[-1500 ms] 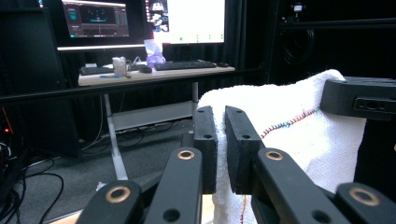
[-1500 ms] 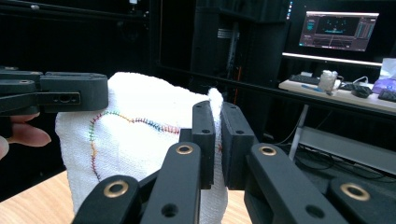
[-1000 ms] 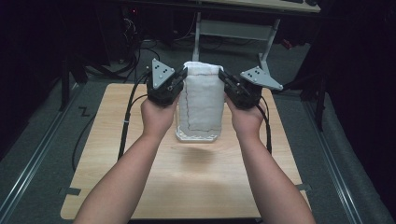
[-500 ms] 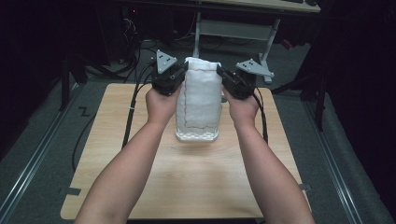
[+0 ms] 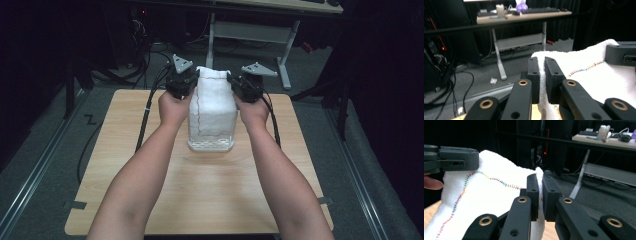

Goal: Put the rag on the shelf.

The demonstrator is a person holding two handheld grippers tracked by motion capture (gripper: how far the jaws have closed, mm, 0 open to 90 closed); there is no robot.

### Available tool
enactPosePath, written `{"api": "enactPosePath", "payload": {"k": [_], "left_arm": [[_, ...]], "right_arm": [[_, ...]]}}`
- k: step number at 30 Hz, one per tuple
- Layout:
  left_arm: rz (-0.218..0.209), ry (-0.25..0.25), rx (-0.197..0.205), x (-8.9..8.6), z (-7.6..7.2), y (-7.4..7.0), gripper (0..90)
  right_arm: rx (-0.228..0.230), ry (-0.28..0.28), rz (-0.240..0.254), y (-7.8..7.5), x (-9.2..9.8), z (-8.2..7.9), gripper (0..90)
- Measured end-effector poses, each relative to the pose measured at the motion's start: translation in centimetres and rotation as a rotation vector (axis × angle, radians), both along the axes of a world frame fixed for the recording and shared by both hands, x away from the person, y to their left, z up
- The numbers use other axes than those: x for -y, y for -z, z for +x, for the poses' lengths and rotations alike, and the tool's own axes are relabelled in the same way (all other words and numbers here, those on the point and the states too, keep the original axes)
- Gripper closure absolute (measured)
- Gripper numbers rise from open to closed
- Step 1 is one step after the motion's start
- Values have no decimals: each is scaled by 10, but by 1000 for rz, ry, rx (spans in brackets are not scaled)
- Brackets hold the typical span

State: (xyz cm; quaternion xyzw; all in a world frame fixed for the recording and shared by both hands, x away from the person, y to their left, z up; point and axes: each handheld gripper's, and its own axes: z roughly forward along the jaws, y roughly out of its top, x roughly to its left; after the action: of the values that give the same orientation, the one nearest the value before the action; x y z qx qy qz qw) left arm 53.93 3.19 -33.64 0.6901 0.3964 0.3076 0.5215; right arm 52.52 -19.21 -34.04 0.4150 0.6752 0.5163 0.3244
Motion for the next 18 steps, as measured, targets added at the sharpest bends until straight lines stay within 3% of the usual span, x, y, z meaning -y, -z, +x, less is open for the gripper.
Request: {"api": "enactPosePath", "payload": {"k": [6,11,15,18], "left_arm": [[16,10,-75,-3,11,17,826],[8,15,-115,-5,16,24,791],[-32,32,-165,-9,20,28,686],[-20,19,-163,-11,19,28,659]], "right_arm": [[-66,8,-44,13,-2,10,833],[-111,10,-38,22,0,16,816],[-123,32,-55,25,0,19,709],[-128,39,-58,26,2,19,670]]}}
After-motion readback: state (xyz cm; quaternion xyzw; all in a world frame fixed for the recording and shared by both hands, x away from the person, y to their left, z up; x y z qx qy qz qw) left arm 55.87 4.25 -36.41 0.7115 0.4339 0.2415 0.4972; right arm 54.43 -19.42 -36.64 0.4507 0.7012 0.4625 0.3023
